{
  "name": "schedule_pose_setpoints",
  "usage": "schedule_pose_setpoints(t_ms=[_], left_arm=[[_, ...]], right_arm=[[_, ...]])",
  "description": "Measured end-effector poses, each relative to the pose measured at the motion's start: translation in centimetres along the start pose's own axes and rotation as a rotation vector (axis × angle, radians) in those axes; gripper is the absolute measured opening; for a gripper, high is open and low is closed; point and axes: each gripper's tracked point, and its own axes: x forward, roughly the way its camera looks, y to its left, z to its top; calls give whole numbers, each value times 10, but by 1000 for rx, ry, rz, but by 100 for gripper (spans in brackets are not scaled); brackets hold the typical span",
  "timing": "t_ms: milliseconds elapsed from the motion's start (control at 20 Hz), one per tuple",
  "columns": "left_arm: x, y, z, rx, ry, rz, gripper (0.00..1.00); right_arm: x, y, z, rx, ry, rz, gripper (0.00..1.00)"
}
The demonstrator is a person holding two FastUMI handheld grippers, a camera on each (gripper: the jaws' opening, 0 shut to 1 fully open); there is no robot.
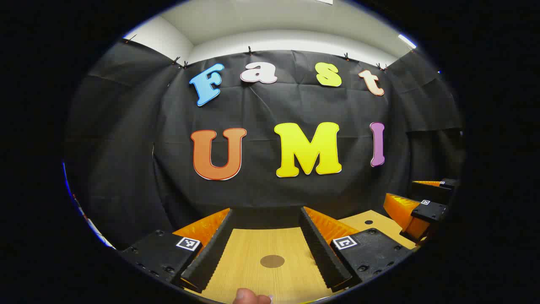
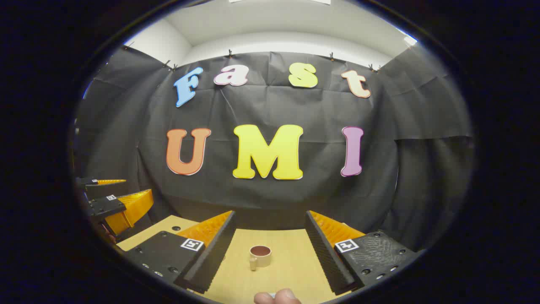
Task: Put the toothbrush and toothpaste on the desktop into the cup, then pick up the cup and place it on the coaster on the desktop.
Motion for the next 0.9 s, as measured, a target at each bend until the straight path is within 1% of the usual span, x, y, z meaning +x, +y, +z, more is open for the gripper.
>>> schedule_pose_setpoints(t_ms=[50,100,200,350,400,550,650,700,750,900], left_arm=[[2,-1,0,1,-1,-2,98],[2,-1,1,2,-1,-2,98],[4,0,-1,1,3,-1,98],[9,-1,-5,-6,14,-3,98],[9,-2,-6,-8,18,-4,98],[12,-3,-10,-7,30,-6,98],[14,-3,-11,-6,34,-8,98],[14,-4,-11,-4,36,-10,98],[14,-5,-13,-1,40,-11,98],[14,-6,-15,-2,49,-9,98]], right_arm=[[1,-1,-1,1,4,-4,97],[3,-3,0,-1,3,-8,96],[6,-2,1,-6,3,-10,97],[13,-3,-2,-6,15,-11,96],[15,-3,-4,-9,23,-13,97],[18,0,-10,-14,44,-7,97],[20,1,-9,-13,43,-5,96],[21,2,-9,-13,44,0,97],[21,3,-9,-15,43,2,96],[22,0,-10,-29,49,-2,96]])
